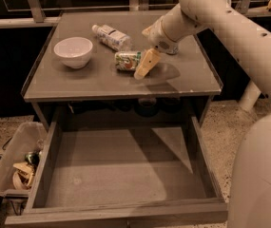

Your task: Place 7up can into top drawer

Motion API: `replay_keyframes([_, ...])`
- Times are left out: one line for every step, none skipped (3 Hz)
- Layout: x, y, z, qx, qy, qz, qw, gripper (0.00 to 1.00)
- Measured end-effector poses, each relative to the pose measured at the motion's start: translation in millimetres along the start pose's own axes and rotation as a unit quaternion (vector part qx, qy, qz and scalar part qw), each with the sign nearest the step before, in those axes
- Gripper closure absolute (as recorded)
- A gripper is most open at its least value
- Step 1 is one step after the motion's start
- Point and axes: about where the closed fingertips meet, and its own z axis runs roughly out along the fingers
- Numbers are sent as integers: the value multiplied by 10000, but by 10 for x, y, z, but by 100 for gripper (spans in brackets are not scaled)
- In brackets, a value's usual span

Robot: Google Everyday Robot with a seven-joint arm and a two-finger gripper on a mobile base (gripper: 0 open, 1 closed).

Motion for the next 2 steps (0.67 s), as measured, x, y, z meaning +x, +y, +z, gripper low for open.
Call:
replay_keyframes([117,113,104,-247,116,36,9996,20])
replay_keyframes([117,114,105,-249,116,36,9996,41])
